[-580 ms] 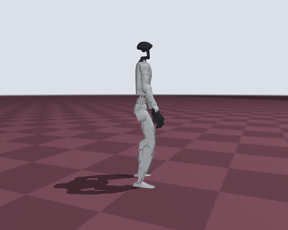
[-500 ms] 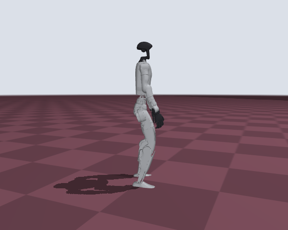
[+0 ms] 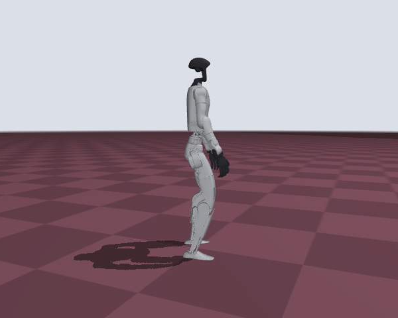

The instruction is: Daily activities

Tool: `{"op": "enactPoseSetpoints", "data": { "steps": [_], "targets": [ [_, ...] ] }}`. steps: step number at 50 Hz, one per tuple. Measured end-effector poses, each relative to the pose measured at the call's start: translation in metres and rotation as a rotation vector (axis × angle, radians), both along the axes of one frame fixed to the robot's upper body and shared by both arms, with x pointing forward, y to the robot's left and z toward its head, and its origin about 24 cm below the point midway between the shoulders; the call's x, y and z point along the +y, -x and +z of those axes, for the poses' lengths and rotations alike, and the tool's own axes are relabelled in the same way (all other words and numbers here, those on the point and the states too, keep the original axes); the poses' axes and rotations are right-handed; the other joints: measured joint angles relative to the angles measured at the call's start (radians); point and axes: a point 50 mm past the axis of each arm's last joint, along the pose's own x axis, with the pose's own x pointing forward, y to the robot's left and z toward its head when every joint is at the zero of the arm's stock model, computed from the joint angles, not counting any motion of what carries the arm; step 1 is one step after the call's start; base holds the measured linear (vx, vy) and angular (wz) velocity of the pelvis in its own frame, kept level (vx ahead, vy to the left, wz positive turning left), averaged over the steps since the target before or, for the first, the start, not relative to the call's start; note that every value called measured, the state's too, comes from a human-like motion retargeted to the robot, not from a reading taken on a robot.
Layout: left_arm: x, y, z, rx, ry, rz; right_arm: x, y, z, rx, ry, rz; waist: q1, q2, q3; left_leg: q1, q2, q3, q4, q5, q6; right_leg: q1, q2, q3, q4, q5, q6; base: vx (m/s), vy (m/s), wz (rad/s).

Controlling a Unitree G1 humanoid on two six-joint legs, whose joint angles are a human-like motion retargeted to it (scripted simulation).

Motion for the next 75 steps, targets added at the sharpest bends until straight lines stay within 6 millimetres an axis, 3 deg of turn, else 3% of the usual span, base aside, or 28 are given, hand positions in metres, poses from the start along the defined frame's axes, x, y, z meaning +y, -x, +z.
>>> {"op": "enactPoseSetpoints", "data": {
  "steps": [27, 75],
  "targets": [
    [-0.024, 0.004, -0.004, 0.04, 0.096, 0.031, -0.009, -0.013, 0.005, -0.006, 0.019, -0.037, -0.028, 0.067, -0.011, 0.027, -0.02, 0.005, -0.149, 0.077, -0.007, -0.014, -0.01, -0.012, -0.048, 0.034, 0.004, 0.0, 0.0, 0.0],
    [-0.014, -0.009, 0.002, 0.009, 0.133, 0.124, 0.005, 0.001, -0.003, 0.06, -0.088, -0.101, -0.005, 0.014, 0.007, 0.019, -0.018, -0.007, -0.106, 0.053, -0.016, 0.001, -0.016, -0.029, -0.023, 0.014, -0.006, 0.0, 0.0, 0.0]
  ]
}}
